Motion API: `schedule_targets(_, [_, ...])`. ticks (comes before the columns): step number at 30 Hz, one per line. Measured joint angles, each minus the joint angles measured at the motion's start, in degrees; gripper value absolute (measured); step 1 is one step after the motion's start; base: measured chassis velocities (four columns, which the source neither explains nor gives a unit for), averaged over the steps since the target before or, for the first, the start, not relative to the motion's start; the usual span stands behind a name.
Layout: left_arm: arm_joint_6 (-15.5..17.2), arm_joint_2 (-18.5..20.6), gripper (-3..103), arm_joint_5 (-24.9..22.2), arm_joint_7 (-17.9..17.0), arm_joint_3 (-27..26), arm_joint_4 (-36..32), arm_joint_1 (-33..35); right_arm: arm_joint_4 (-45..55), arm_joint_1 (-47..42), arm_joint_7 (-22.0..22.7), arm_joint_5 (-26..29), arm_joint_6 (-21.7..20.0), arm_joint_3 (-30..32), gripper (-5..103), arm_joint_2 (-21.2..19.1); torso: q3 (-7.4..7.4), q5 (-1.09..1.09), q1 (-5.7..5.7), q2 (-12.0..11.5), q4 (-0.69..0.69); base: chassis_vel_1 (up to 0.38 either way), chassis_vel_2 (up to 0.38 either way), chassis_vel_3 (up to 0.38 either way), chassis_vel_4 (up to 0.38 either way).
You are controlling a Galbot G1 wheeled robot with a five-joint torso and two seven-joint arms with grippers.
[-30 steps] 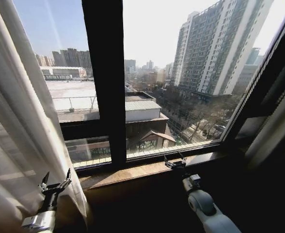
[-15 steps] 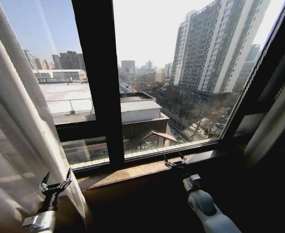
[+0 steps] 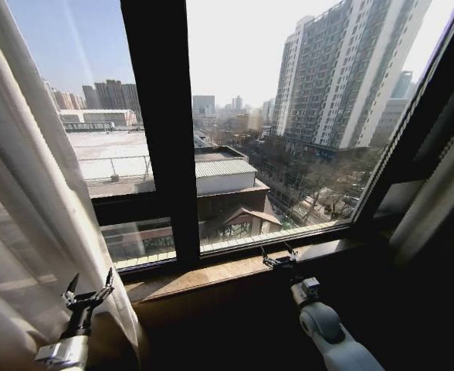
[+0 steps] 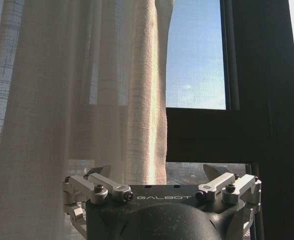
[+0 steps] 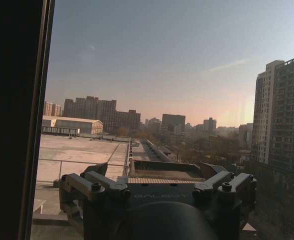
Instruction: Open the curtains by pulling them apart, changing their state from closed to fully open.
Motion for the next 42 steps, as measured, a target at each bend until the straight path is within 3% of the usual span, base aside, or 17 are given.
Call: schedule_targets(42, [0.00,0.00,100,0.00,0.00,0.00,0.00,0.00,0.00,0.00,0.00,0.00,0.00,0.00,100,0.00,0.00,0.01,0.00,0.00,0.00,0.000,0.000,0.000,0.000])
